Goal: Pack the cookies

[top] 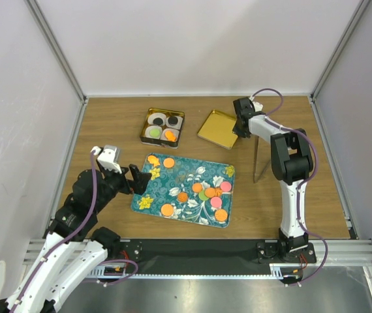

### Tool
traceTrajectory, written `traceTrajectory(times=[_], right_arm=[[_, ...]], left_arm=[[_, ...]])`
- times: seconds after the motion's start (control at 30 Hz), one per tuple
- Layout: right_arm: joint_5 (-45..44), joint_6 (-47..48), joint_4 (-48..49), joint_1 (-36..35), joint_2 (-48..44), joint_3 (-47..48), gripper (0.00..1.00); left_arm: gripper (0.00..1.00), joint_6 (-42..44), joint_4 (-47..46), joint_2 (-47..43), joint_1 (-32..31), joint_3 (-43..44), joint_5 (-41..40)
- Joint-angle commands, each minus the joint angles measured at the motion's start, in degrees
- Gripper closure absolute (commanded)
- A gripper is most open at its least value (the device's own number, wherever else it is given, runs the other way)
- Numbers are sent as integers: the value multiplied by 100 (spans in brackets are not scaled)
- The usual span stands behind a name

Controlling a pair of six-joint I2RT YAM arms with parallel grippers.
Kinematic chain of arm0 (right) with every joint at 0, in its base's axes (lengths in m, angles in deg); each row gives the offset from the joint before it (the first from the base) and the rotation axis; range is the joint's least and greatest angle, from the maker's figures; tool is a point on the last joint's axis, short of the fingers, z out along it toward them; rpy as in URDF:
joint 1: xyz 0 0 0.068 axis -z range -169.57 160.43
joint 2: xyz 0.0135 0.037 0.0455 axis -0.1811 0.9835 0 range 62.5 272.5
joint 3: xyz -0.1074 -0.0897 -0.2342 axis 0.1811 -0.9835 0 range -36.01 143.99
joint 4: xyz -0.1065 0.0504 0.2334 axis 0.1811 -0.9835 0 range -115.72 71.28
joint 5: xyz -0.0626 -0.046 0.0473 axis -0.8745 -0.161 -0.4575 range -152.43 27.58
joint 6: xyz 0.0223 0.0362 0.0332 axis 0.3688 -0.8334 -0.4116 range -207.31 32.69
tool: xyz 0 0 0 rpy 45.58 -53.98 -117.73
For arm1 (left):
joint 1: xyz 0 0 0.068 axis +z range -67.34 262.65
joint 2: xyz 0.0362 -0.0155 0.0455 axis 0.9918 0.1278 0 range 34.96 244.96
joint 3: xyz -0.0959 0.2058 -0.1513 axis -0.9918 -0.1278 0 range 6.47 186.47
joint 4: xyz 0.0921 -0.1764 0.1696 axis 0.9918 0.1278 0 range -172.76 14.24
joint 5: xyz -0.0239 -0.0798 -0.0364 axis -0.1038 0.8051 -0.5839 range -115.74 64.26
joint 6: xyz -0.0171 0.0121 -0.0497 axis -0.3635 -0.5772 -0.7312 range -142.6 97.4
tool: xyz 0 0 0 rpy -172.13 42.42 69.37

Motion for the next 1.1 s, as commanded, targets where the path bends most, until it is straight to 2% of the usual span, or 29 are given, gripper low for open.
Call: traceTrajectory(times=[0.0, 0.03, 0.27, 0.43, 0.63, 0.87, 0.97, 1.07], right_arm=[[90, 35, 28, 76, 46, 161, 95], [134, 70, 54, 93, -15, 161, 100], [451, 281, 90, 225, -576, 161, 100], [661, 422, 28, 278, -1078, 100, 100], [1101, 370, 256, 234, -1930, -524, 100], [1620, 378, 397, -214, -3038, -1376, 100], [2014, 300, 511, -372, -3565, -1693, 100], [2323, 247, 529, -626, -3917, -1834, 100]], left_arm=[[0, 28, -97, 87, -31, 46, -144], [0, 19, -71, 114, -31, 55, -153], [0, -147, -17, 456, -31, 240, -223], [0, -429, -412, 895, -31, 398, 40], [0, -622, -791, 1668, -31, 1065, 251], [0, -737, -1248, 2890, 39, 1891, 585], [0, -789, -1248, 3479, 267, 2295, 1137], [0, -956, -1528, 3901, 601, 2314, 1936]])
